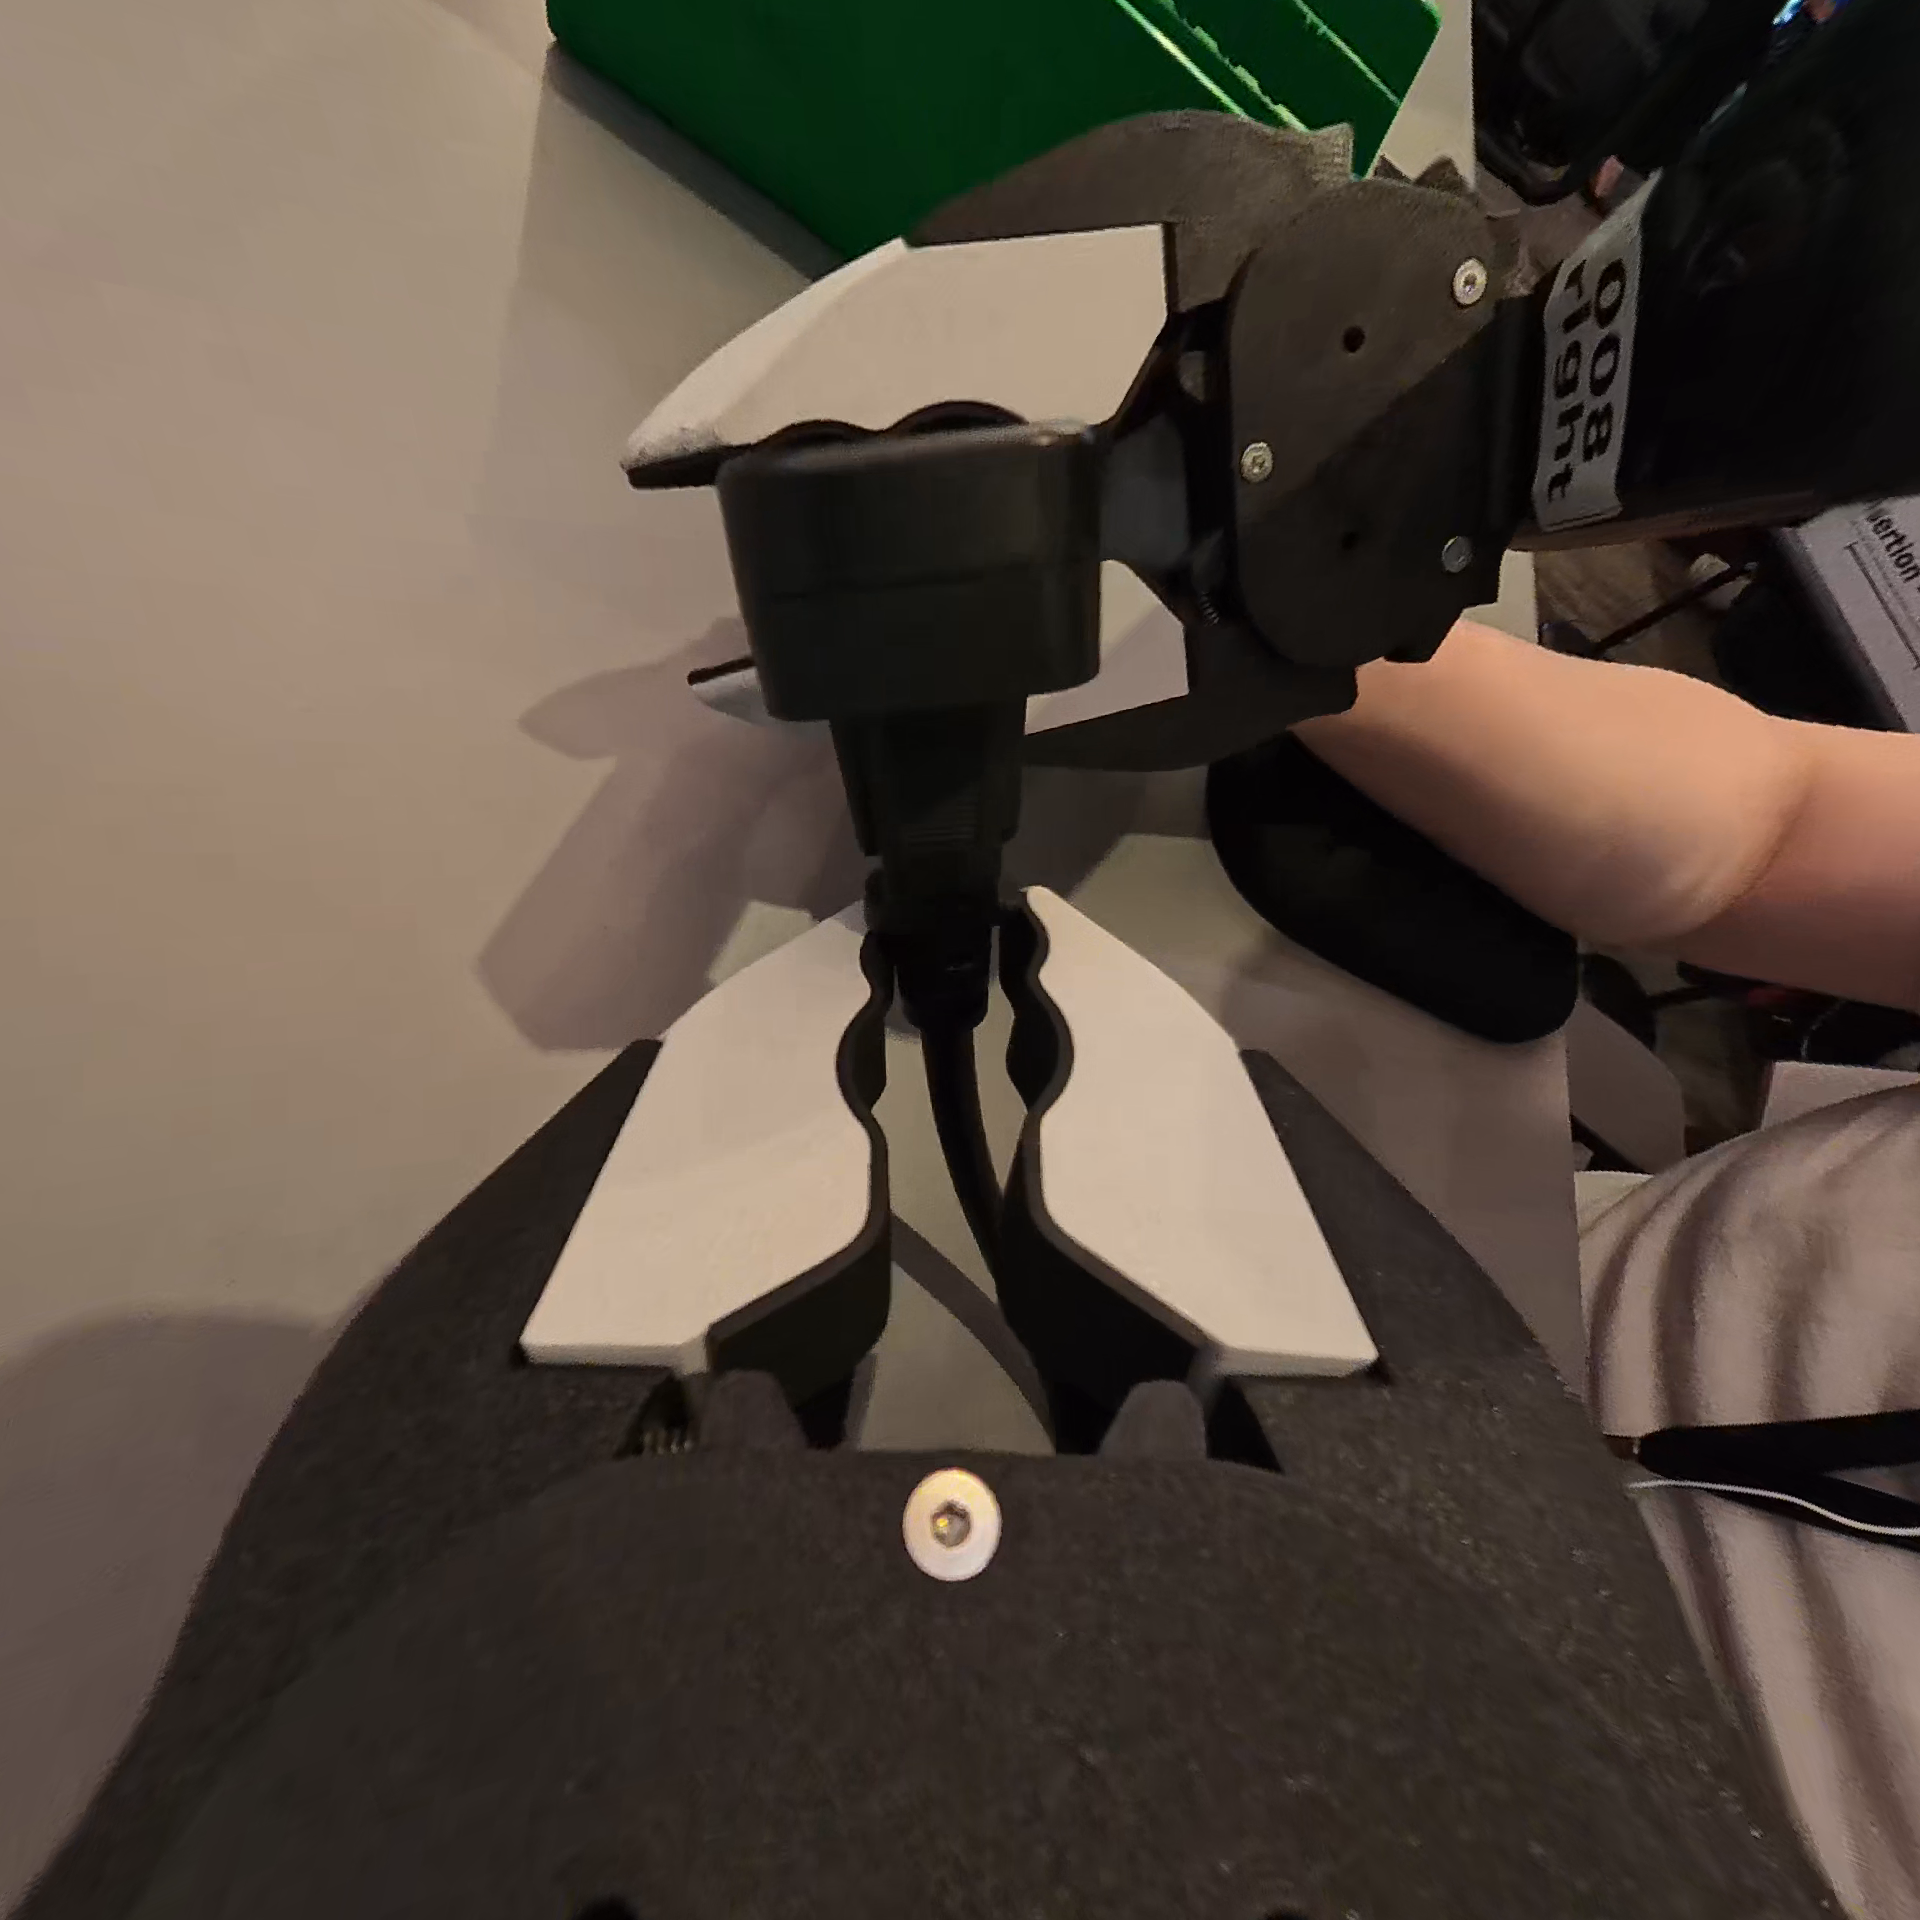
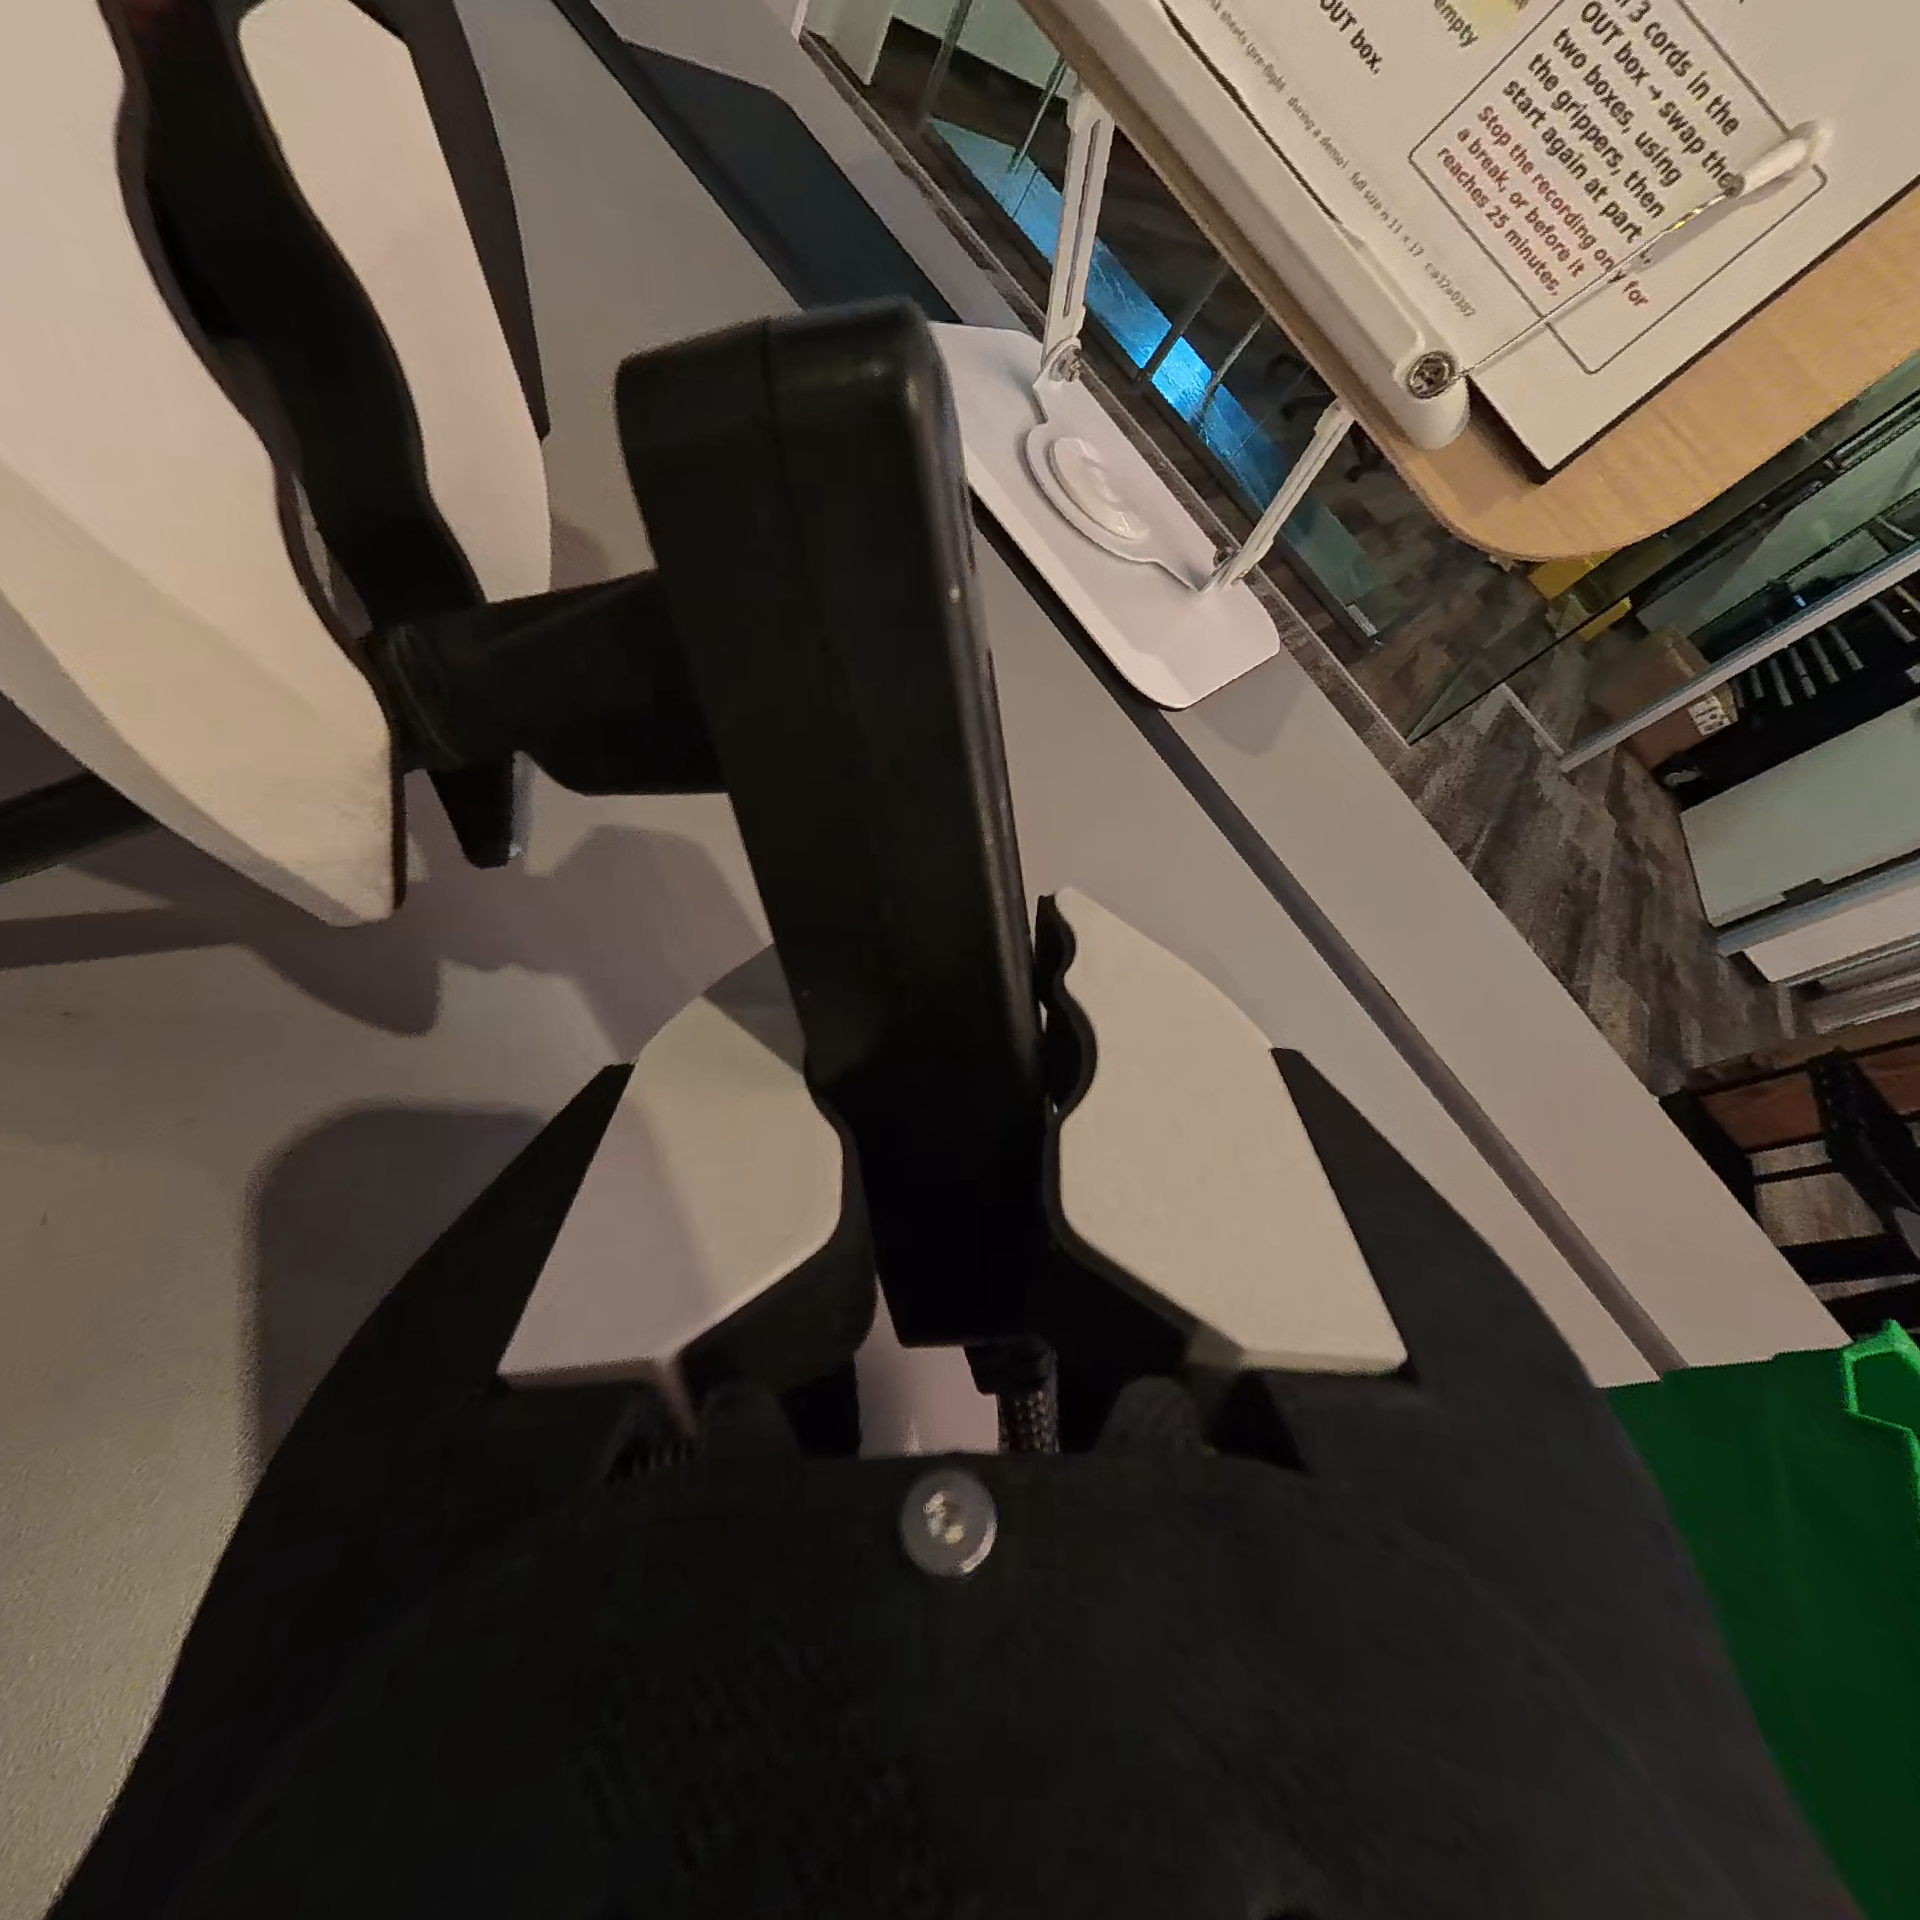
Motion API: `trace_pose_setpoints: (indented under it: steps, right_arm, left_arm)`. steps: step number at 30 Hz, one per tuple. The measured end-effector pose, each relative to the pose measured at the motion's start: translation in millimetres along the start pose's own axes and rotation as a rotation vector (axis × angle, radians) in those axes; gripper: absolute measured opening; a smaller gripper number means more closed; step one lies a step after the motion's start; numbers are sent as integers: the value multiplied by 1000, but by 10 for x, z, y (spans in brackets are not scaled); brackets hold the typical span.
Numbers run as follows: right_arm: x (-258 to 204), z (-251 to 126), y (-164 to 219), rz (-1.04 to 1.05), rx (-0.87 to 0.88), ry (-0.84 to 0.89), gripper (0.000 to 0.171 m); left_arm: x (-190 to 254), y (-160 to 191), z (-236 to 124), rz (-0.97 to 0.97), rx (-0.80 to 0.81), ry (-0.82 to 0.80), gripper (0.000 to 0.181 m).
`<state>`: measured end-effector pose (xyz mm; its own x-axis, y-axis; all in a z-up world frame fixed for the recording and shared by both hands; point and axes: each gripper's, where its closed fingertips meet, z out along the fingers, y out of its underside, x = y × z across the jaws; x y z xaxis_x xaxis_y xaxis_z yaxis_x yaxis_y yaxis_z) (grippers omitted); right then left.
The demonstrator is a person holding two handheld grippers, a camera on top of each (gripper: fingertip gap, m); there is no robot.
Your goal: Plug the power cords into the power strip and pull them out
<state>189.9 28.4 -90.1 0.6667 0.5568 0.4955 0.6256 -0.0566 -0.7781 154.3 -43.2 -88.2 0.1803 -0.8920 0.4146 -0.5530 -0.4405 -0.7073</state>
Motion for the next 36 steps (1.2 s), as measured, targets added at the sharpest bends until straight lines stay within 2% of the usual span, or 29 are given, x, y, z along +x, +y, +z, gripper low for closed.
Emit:
trace_pose_setpoints:
  steps: [5, 8, 18, 23, 29, 34, 36]
  right_arm:
    - [-79, 34, 33, 24, -13, -48, 33]
    - [-105, 28, 23, 18, -8, -73, 34]
    - [-131, 18, 54, -178, -60, -51, 34]
    - [-165, 28, 64, -87, -53, -95, 34]
    - [-128, 32, 5, 151, -1, -106, 33]
    - [-111, 42, -13, 206, 5, -91, 33]
    - [-98, 30, -24, 167, 15, -93, 33]
  left_arm:
    - [-53, 118, 11, 127, -93, -84, 18]
    - [-29, 121, -10, 114, -106, -65, 18]
    - [-59, 167, -88, 175, -198, -154, 18]
    - [-67, 132, -126, 159, -160, -140, 18]
    - [-70, 82, -64, 107, -92, -126, 18]
    - [-45, 24, -70, 82, -35, -99, 17]
    - [-43, 8, -94, 115, -37, -103, 18]
